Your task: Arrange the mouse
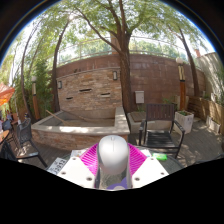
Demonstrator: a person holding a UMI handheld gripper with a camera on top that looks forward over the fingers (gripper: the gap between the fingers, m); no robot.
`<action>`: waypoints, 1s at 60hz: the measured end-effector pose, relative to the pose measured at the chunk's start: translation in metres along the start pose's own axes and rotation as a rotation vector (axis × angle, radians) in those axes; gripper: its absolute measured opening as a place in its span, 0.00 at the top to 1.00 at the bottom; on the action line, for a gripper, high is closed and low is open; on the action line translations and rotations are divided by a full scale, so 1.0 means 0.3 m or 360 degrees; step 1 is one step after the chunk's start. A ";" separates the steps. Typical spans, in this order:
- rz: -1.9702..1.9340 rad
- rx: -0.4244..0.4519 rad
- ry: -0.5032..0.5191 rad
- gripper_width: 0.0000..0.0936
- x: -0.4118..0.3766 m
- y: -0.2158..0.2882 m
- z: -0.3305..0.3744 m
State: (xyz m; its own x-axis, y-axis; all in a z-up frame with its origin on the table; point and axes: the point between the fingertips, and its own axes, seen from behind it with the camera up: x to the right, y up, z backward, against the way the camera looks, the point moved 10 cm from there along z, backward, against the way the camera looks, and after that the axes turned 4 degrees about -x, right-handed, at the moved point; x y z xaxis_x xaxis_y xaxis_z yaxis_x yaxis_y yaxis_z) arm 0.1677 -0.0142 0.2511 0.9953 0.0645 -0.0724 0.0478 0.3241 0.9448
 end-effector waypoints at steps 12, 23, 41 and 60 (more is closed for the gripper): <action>0.0020 -0.0458 -0.0179 0.61 0.249 -0.470 -0.074; 0.0017 -0.0653 -0.0219 0.50 0.304 -0.640 -0.095; 0.0059 -0.0597 -0.0276 0.08 0.279 -0.491 0.112; 0.0122 -0.0467 -0.0341 0.09 0.046 -0.295 0.624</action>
State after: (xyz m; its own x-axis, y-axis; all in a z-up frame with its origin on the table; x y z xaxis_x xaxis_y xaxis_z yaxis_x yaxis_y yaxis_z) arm 0.1931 -0.2187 0.2262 0.9916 -0.0898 0.0931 -0.0232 0.5848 0.8108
